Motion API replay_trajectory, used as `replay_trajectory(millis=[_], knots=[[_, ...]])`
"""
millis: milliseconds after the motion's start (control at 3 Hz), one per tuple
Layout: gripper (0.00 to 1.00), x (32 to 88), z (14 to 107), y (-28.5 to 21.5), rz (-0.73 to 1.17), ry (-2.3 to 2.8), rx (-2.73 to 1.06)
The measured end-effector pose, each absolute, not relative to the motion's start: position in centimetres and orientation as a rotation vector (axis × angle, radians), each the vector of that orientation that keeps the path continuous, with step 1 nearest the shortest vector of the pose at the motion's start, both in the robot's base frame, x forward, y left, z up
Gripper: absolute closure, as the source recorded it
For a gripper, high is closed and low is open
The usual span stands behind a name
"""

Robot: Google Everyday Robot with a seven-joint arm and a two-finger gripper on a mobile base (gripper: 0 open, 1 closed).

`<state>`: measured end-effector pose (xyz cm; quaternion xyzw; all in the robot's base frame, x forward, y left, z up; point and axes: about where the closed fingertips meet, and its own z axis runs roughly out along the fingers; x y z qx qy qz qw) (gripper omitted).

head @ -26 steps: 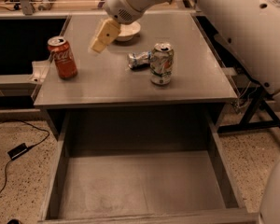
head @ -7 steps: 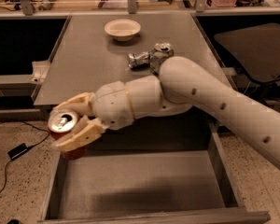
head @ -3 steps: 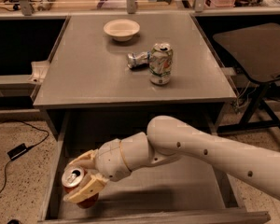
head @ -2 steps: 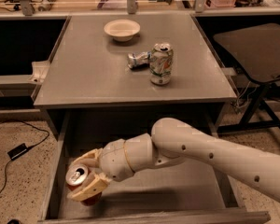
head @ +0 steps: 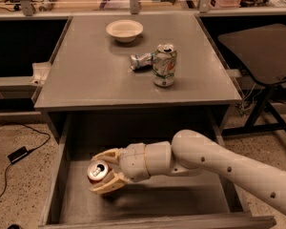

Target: Place coke can into top drawer

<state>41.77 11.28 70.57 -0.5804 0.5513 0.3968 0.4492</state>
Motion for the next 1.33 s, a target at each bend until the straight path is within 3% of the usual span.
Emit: replay_trajectory(millis=[1333], knots=[[0.06,43.32,68.73,10.19,0.984,1.402,-1.427]])
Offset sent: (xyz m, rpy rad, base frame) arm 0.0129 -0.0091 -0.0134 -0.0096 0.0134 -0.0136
